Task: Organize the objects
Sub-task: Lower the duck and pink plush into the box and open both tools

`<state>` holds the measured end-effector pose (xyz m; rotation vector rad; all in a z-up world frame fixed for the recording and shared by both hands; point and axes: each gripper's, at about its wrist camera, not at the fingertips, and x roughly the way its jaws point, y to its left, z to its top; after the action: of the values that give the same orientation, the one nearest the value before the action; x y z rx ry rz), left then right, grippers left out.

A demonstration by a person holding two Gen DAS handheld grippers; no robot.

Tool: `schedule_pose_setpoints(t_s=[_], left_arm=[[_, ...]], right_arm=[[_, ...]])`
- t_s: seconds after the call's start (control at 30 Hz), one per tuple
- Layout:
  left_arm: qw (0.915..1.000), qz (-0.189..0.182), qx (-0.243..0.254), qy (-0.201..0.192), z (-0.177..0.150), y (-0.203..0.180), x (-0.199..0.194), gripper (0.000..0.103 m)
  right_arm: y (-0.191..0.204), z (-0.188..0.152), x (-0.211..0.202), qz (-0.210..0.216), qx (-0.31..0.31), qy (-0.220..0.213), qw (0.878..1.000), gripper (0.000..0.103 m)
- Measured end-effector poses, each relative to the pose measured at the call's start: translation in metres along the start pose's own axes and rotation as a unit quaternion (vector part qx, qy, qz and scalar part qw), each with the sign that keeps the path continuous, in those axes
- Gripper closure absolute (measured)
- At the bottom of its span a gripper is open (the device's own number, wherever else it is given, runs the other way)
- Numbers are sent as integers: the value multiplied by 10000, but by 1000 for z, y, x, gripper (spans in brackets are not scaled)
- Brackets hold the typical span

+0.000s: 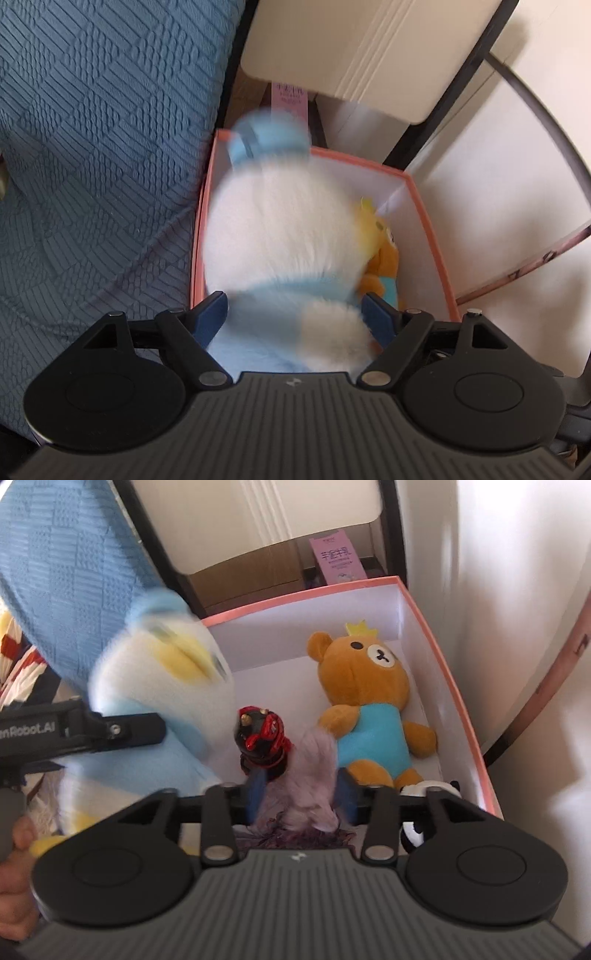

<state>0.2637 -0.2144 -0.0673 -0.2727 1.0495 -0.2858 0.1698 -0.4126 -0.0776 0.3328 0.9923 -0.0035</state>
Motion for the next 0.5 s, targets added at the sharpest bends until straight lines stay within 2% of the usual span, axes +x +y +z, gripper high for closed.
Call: schedule_pose_setpoints(t_s=[0.1,0.33,0.5], left_arm=[[9997,-205,-18,-108,5,-1,-24,20],[9978,-395,183,-500,12,-13,-88,20],[9941,-524,383,-864,0,-16,-138,19]], right_arm=[[1,6,-16,-22,76,-159,9998,54],[17,20,-76,67,-14,-753,9971,54],[31,17,-122,130,0,-1138,9934,54]])
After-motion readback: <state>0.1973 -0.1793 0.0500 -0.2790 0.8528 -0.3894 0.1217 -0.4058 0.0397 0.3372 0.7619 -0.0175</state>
